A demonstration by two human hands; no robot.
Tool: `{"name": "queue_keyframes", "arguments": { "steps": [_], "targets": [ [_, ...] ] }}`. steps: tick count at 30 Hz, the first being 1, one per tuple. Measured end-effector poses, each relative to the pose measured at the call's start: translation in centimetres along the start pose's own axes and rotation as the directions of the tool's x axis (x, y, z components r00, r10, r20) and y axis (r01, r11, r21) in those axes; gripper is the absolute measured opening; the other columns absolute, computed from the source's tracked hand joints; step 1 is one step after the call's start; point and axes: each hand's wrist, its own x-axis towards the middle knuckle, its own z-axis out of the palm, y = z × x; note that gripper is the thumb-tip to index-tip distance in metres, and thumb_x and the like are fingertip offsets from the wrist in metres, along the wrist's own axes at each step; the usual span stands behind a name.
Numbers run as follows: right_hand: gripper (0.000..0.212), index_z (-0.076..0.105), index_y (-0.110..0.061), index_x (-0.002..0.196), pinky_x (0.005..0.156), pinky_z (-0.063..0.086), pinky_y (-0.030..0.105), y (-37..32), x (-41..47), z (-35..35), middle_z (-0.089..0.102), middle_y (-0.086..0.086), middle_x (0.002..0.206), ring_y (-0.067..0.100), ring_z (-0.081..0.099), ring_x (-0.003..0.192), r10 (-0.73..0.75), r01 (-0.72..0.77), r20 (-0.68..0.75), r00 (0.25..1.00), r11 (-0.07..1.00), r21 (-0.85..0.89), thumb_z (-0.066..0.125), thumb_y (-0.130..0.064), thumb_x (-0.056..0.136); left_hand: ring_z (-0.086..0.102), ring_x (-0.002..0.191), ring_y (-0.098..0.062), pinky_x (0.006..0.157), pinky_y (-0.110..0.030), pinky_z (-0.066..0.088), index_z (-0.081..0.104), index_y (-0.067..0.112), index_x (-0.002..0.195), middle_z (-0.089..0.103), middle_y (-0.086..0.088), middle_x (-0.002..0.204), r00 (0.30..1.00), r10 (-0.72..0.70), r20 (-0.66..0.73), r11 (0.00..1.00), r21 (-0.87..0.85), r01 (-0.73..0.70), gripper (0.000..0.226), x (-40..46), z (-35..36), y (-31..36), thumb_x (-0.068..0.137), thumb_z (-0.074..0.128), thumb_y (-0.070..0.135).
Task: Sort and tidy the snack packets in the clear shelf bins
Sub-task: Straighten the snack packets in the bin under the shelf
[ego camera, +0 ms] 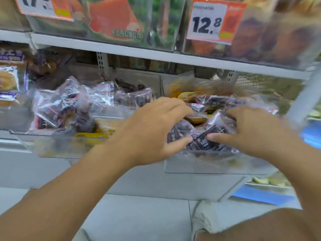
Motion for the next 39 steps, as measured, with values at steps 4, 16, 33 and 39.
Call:
{"name": "queue_keyframes", "arguments": {
  "steps": [4, 16, 33, 39],
  "targets": [
    [0.088, 0.048, -0.031, 0.122, 0.082, 0.052, 0.04, 0.8, -0.1, 1.4, 0.064, -0.004, 0.106, 0.024, 0.056, 0.107, -0.032, 0.021, 0.083, 0.996, 0.992, 0.122, 0.064, -0.086, 0.055, 0.055, 0.117, -0.017, 0.101, -0.036, 0.044, 0.053, 0.025, 0.133, 0.061, 0.007, 0.127, 0.956, -0.152, 0.251, 0.976, 0.191, 0.105, 0.072, 2.8, 2.4, 2.1, 0.084, 0.046, 0.078],
    [0.023, 0.052, -0.025, 0.087, 0.065, 0.057, 0.04, 1.1, 1.6, 2.5, 0.065, -0.004, 0.08, 0.015, 0.065, 0.07, -0.212, 0.249, -0.139, 0.967, 0.702, 0.667, 0.074, -0.017, 0.088, 0.047, 0.08, -0.012, 0.079, -0.031, 0.037, 0.054, 0.043, 0.114, 0.059, 0.015, 0.085, 0.864, -0.404, 0.301, 0.914, 0.169, 0.369, 0.056, 5.8, 4.1, 2.4, 0.073, 0.061, 0.08],
    [0.016, 0.072, -0.024, 0.093, 0.056, 0.061, 0.039, 5.9, 0.9, 1.5, 0.058, -0.011, 0.061, 0.012, 0.061, 0.054, 0.225, 0.264, -0.467, 0.855, 0.588, 0.765, 0.068, -0.008, 0.092, 0.057, 0.053, -0.012, 0.058, -0.04, 0.053, -0.006, 0.037, 0.156, 0.061, 0.004, 0.068, 0.83, -0.555, -0.053, 0.805, -0.288, 0.519, 0.101, 5.9, 4.4, 2.6, 0.092, 0.072, 0.029],
    [0.024, 0.067, -0.019, 0.084, 0.064, 0.062, 0.046, 5.3, 0.4, 0.2, 0.048, 0.008, 0.078, 0.011, 0.05, 0.063, 0.135, 0.103, -0.099, 0.986, -0.026, 0.994, 0.058, -0.002, 0.097, 0.061, 0.093, -0.007, 0.086, -0.037, 0.053, 0.014, 0.051, 0.154, 0.058, -0.004, 0.13, 0.849, -0.495, -0.185, 0.854, -0.282, 0.437, 0.074, 6.7, 4.5, 2.4, 0.102, 0.054, 0.017]
  ]
}}
